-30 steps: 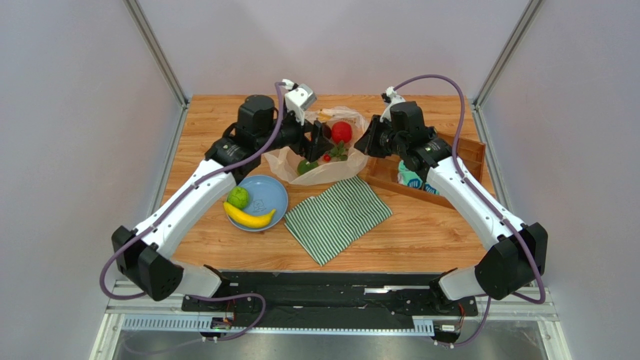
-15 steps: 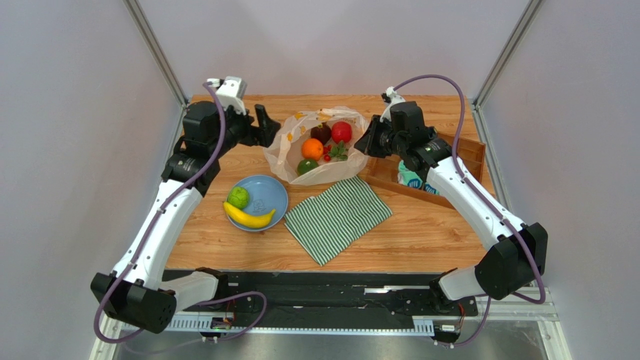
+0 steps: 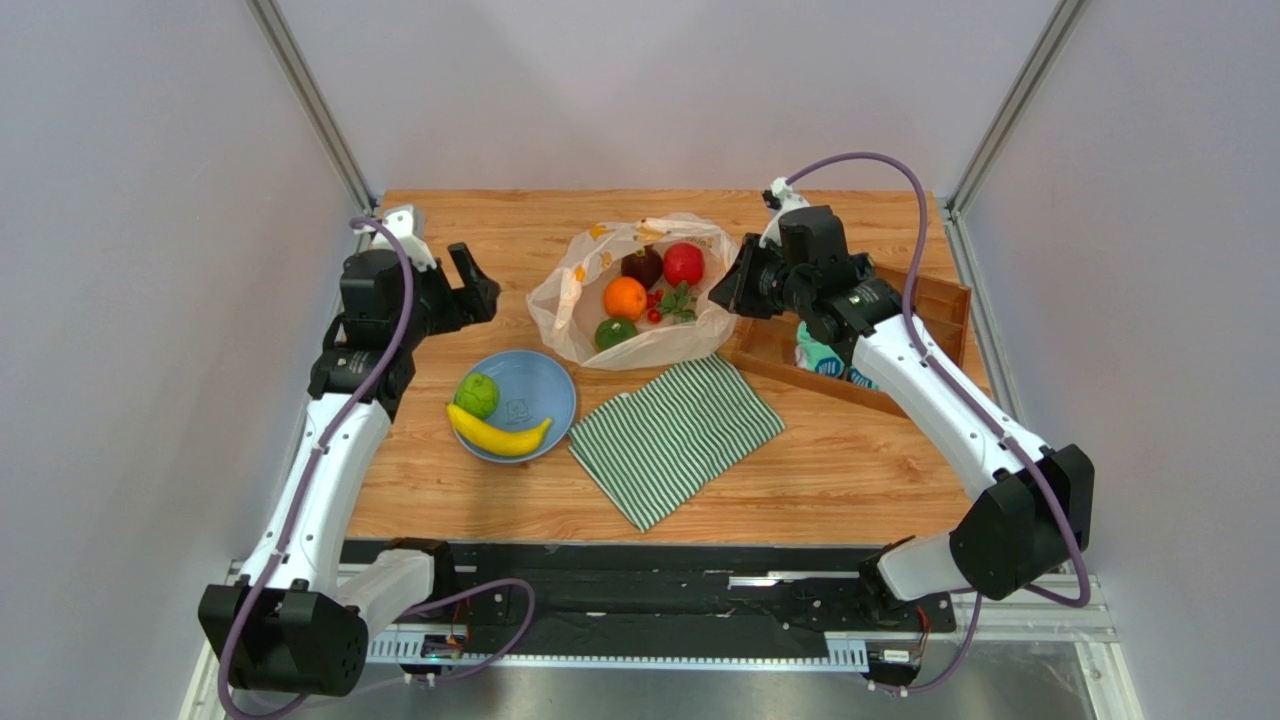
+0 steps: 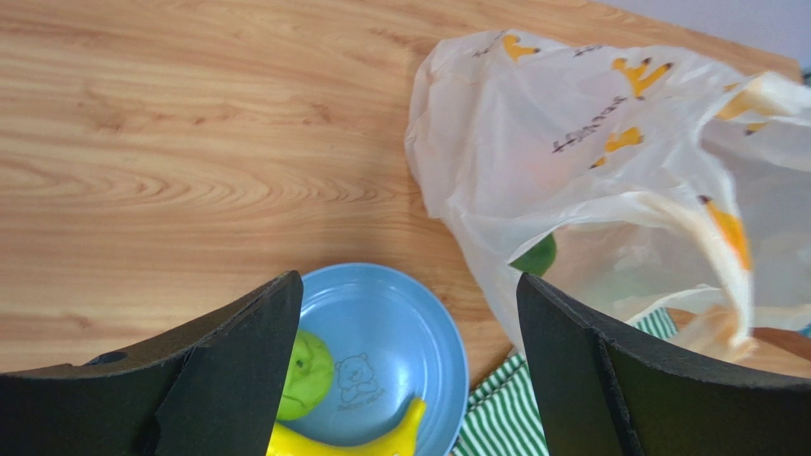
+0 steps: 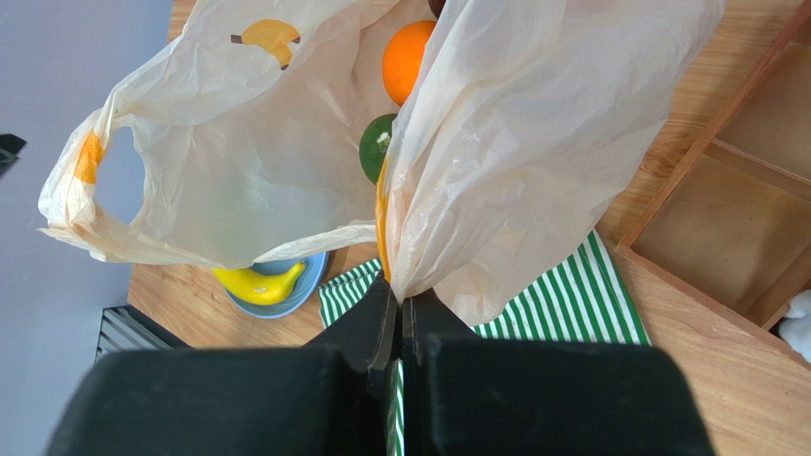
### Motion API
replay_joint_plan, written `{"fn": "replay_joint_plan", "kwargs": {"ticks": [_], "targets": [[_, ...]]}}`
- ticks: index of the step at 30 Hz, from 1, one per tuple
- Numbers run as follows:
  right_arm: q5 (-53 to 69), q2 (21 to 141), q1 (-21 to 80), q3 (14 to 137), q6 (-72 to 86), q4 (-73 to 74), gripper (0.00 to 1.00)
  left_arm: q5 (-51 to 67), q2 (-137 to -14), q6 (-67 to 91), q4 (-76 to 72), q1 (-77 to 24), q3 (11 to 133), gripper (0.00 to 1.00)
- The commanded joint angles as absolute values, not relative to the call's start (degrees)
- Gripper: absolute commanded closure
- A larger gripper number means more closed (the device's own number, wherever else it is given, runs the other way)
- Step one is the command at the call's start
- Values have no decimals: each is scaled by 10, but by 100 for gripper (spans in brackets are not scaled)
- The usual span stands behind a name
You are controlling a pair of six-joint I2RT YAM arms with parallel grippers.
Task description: Place the fruits into the plastic bag
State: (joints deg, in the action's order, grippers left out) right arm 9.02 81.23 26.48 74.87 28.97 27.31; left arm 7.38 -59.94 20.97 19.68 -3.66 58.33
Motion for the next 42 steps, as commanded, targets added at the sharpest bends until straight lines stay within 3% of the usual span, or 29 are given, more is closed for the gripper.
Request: {"fn": "replay_joint_plan", "kwargs": {"ticks": [1, 15, 32, 42], "targets": [[86, 803, 268, 749, 287, 268, 100, 25, -590, 215, 220, -33, 548, 9], [97, 808, 267, 746, 293, 258, 100, -61, -672, 183, 260, -67, 541, 12], [96, 808, 267, 746, 288, 261, 100, -78, -809, 203, 265, -69, 537, 10], [100, 804, 267, 740, 290, 258, 100, -86, -815, 221, 263, -68, 514, 10]]}}
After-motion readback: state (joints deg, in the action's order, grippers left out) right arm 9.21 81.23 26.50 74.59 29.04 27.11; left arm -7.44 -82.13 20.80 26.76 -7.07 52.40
